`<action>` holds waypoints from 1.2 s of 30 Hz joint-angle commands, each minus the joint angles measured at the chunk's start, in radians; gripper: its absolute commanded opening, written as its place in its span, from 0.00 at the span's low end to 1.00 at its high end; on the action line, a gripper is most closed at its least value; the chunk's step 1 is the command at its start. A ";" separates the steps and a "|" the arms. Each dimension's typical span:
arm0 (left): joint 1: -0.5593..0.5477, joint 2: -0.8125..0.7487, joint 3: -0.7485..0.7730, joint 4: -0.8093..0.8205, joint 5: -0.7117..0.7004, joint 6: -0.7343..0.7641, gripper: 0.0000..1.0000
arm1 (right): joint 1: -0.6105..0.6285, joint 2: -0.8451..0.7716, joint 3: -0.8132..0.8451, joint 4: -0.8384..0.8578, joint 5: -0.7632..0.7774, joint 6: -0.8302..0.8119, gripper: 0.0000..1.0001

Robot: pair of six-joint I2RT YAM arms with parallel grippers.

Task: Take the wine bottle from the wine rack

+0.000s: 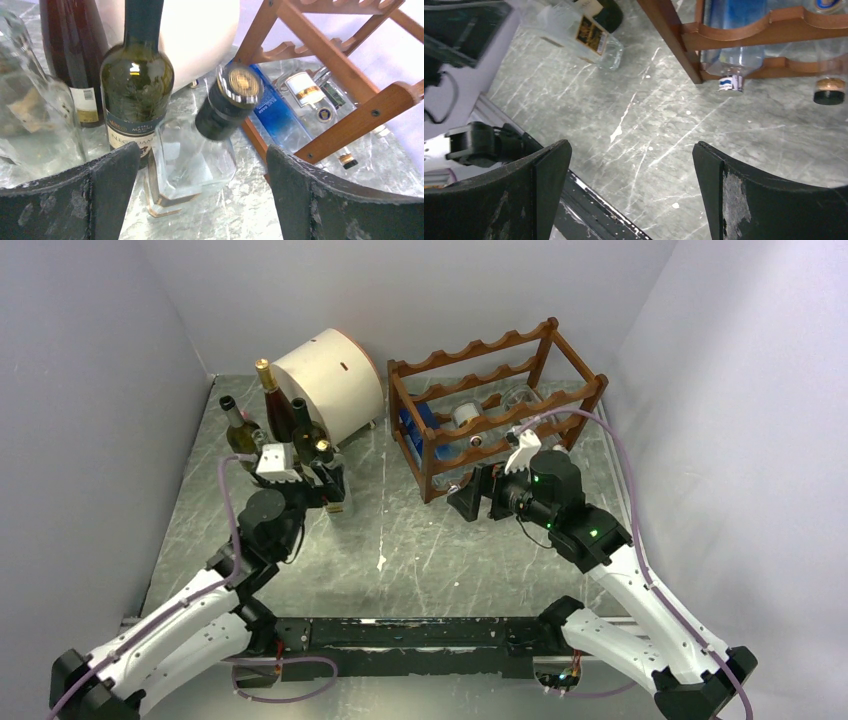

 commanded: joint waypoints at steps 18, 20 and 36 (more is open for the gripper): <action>0.006 0.160 0.673 -0.033 0.502 0.374 1.00 | -0.270 0.005 -0.250 0.171 0.038 0.079 1.00; 0.006 0.206 0.687 0.009 0.539 0.364 0.99 | -0.383 0.008 -0.298 0.240 -0.072 0.096 1.00; 0.006 0.163 0.472 0.114 0.649 0.531 0.92 | -0.646 0.246 -0.404 0.584 -0.448 0.174 0.98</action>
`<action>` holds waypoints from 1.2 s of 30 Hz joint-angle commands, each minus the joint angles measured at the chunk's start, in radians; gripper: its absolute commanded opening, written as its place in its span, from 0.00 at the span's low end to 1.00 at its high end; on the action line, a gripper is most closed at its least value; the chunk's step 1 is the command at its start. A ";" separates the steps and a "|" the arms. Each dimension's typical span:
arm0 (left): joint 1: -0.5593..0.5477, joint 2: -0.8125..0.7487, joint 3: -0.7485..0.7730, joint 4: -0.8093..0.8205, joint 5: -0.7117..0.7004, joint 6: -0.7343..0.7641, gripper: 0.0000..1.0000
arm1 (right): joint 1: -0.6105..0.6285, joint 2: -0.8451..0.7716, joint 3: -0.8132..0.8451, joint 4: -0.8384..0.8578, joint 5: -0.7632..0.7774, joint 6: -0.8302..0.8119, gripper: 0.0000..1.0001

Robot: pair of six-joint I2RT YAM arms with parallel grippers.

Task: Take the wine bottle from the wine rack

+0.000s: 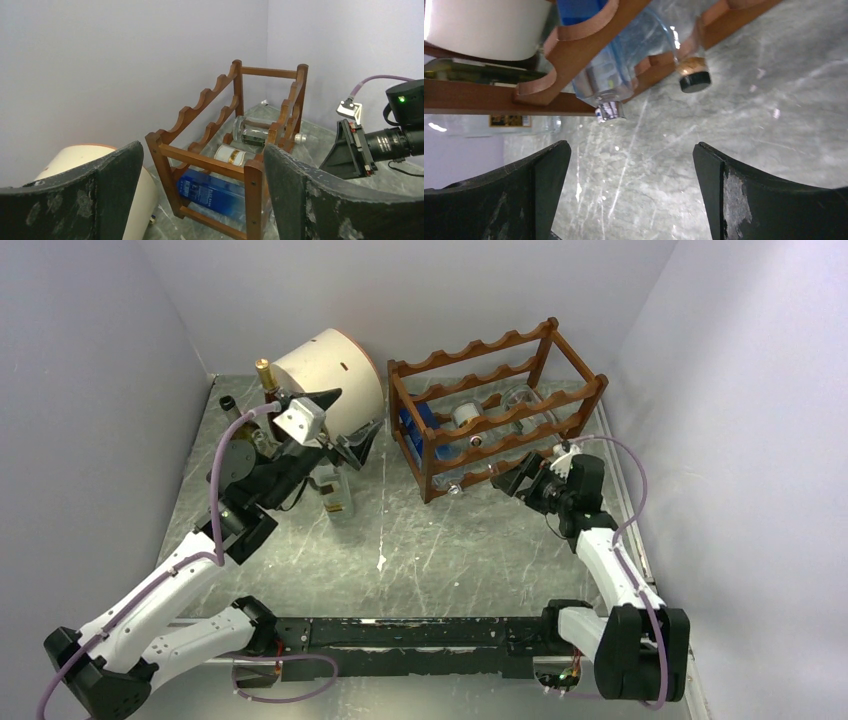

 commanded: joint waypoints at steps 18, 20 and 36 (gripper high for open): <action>0.006 -0.079 -0.058 0.089 -0.006 0.085 0.97 | 0.293 0.057 -0.028 0.247 0.097 -0.068 0.89; 0.006 -0.078 -0.060 0.092 -0.005 0.083 0.96 | 0.323 0.070 -0.054 0.312 0.128 -0.031 0.86; 0.006 -0.044 -0.057 0.084 0.026 0.069 0.93 | 0.356 0.299 -0.183 0.750 0.124 0.081 0.74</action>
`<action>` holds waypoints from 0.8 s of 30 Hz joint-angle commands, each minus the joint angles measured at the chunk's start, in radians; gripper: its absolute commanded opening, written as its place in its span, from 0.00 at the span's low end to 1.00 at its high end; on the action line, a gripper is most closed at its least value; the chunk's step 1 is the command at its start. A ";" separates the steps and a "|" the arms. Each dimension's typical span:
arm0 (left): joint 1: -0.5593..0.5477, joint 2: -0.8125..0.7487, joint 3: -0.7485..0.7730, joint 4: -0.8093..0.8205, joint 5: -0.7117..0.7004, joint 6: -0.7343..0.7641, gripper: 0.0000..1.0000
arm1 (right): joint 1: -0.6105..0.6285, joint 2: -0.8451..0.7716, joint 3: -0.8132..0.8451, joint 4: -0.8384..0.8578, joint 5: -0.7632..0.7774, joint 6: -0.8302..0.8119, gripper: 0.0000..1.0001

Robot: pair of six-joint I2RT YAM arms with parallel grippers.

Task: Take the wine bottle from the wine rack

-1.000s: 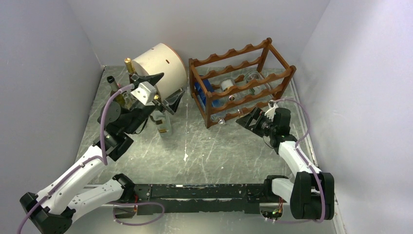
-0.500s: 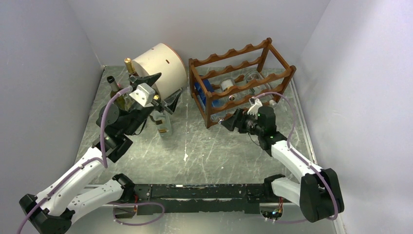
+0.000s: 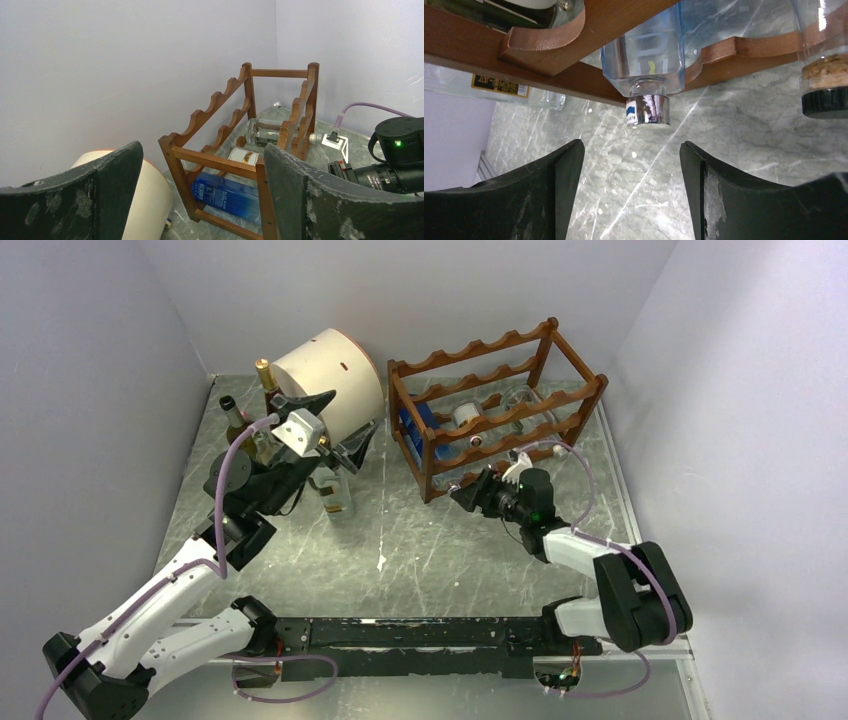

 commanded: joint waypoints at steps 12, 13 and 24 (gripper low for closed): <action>0.006 0.006 0.003 0.025 0.018 0.001 0.92 | 0.047 0.292 -0.009 0.475 0.075 0.084 0.65; 0.005 0.007 0.001 0.027 0.016 0.003 0.92 | 0.048 0.307 -0.007 0.486 0.080 0.089 0.64; 0.005 0.036 -0.002 0.031 0.025 0.000 0.92 | 0.056 0.423 0.009 0.632 0.077 0.144 0.58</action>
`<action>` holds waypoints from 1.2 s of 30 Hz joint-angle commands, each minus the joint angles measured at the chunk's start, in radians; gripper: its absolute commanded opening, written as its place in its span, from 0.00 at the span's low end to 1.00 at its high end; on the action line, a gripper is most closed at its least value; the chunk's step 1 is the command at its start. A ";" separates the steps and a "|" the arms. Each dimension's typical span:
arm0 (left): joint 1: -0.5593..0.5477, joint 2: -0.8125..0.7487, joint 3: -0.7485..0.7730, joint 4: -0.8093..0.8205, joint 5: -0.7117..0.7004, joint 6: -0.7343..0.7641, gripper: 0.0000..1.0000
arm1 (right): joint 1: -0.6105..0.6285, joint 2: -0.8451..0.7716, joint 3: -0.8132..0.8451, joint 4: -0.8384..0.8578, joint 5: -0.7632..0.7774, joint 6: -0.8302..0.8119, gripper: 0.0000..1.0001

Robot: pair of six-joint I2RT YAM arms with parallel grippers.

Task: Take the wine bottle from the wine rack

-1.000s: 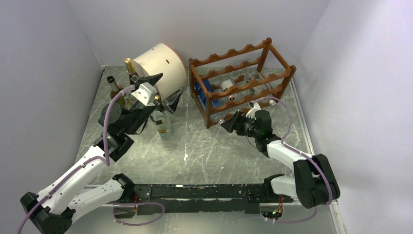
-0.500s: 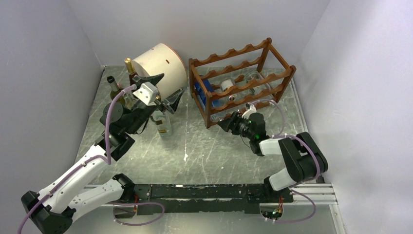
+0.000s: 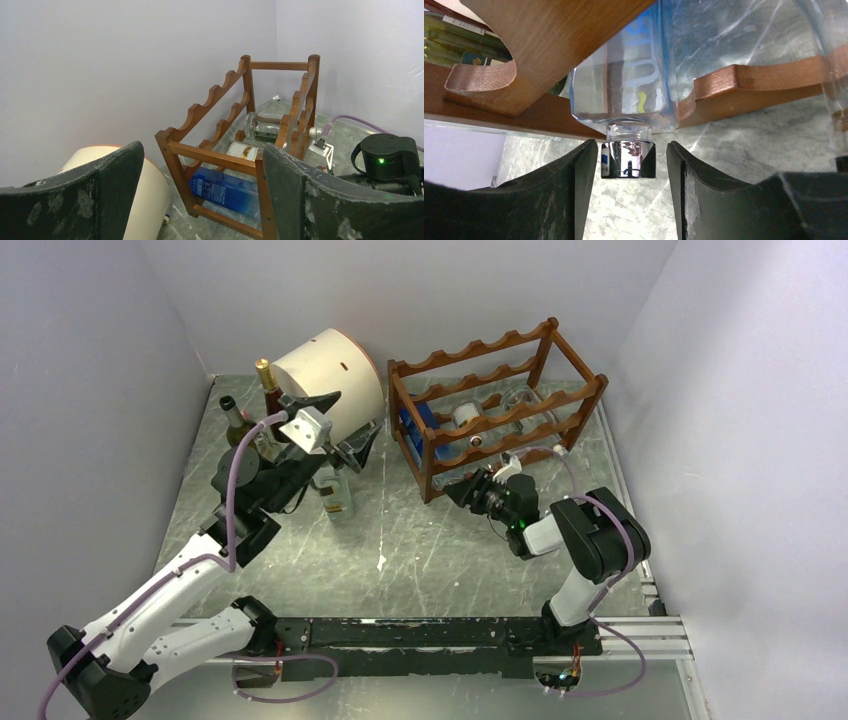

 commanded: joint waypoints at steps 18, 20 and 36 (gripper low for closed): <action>0.006 0.026 0.005 0.017 0.021 0.009 0.92 | 0.015 -0.156 -0.024 -0.065 0.018 0.002 0.15; 0.005 0.030 0.001 0.025 0.023 0.005 0.92 | 0.015 -0.198 -0.040 -0.092 0.017 -0.008 0.12; 0.006 0.051 0.015 -0.003 0.022 0.023 0.90 | 0.013 -0.577 -0.222 -0.377 0.032 -0.026 0.00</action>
